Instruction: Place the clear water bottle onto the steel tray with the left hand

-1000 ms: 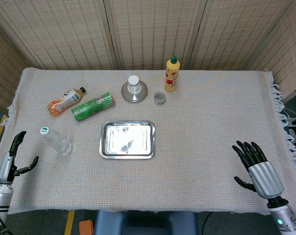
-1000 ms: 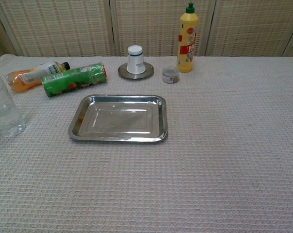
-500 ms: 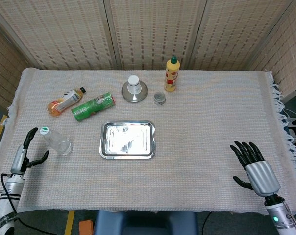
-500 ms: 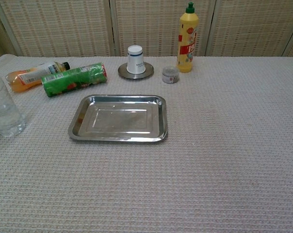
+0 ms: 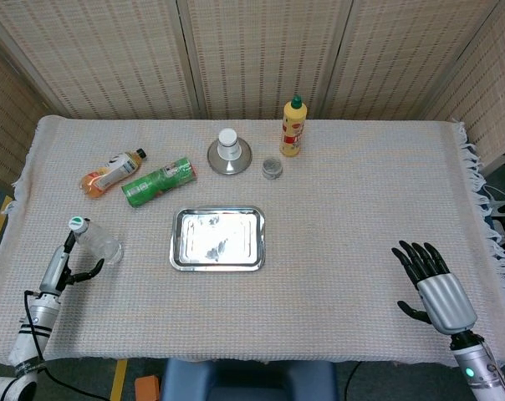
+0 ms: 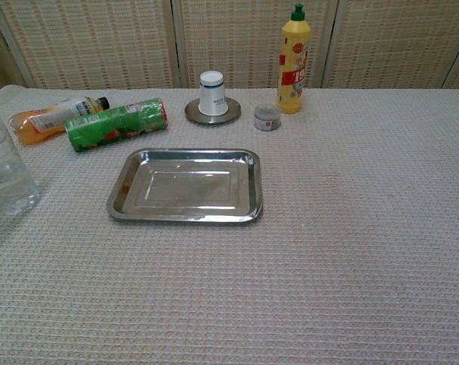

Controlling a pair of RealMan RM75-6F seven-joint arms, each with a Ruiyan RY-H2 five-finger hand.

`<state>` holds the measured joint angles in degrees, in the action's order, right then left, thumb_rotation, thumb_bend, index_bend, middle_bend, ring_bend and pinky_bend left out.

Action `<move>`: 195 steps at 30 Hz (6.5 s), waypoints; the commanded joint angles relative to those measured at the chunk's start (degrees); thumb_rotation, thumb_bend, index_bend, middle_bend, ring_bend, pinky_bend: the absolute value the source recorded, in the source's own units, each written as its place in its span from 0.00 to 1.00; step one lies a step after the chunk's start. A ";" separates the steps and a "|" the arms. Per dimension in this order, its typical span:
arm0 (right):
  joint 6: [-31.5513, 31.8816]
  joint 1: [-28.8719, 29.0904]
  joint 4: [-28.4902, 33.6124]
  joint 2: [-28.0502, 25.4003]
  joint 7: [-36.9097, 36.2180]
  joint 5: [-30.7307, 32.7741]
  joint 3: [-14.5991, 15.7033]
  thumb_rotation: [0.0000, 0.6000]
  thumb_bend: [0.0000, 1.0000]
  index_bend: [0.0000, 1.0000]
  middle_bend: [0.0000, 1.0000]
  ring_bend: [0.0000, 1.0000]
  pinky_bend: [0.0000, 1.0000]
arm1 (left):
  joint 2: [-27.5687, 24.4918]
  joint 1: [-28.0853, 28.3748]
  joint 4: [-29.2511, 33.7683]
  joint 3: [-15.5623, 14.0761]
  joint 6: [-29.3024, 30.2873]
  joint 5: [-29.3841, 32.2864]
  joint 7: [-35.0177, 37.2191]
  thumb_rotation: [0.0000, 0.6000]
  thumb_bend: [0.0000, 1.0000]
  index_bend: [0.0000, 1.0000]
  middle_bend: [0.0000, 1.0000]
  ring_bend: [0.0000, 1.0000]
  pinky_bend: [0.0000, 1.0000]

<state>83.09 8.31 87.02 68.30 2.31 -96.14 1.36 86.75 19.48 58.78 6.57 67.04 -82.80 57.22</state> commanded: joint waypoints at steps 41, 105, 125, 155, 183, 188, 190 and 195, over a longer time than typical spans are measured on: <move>-2.43 0.61 0.82 -0.56 0.61 1.55 0.48 1.00 0.08 0.00 0.00 0.00 0.00 | 4.31 2.79 -4.34 3.09 -2.13 3.97 -1.52 1.00 0.51 0.44 0.44 0.31 0.43; -2.39 0.19 2.36 -1.99 0.48 0.02 2.09 1.00 0.08 0.00 0.00 0.00 0.00 | -3.61 4.46 15.63 5.32 15.79 -4.88 -6.40 1.00 0.54 0.37 0.31 0.18 0.32; -4.65 0.89 2.55 -1.91 0.88 0.94 2.12 1.00 0.08 0.00 0.00 0.00 0.00 | 5.26 11.50 8.22 3.96 7.20 -5.29 -7.68 1.00 0.54 0.37 0.31 0.18 0.29; -4.94 1.27 2.52 -3.21 -2.20 1.28 2.08 1.00 0.08 0.00 0.00 0.00 0.00 | 22.56 23.63 -8.41 4.47 -5.09 -1.43 -12.49 1.00 0.51 0.30 0.27 0.12 0.13; -3.78 0.73 2.57 -3.10 -1.70 -0.42 2.83 1.00 0.08 0.00 0.00 0.00 0.00 | 12.19 22.03 -1.18 0.26 -6.56 -2.91 -16.77 1.00 0.36 0.00 0.00 0.00 0.00; -3.34 0.29 2.90 -3.34 -1.01 -0.46 3.03 1.00 0.08 0.00 0.00 0.00 0.00 | 5.23 17.11 0.52 -3.34 -0.93 -4.87 -27.18 1.00 0.36 0.00 0.00 0.00 0.00; -3.25 0.03 3.28 -3.50 -0.34 -0.07 2.99 1.00 0.08 0.00 0.00 0.00 0.00 | 1.73 13.11 0.90 -5.43 3.16 -5.34 -32.29 1.00 0.36 0.00 0.00 0.00 0.00; -3.14 -0.40 3.45 -2.61 1.63 2.65 1.53 1.00 0.08 0.00 0.00 0.00 0.00 | -3.49 1.19 2.38 -8.75 17.41 -5.26 -44.35 1.00 0.37 0.00 0.00 0.00 0.00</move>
<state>79.98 8.05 90.46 65.28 3.39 -94.45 3.51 88.15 29.14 59.51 1.11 75.00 -87.61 20.02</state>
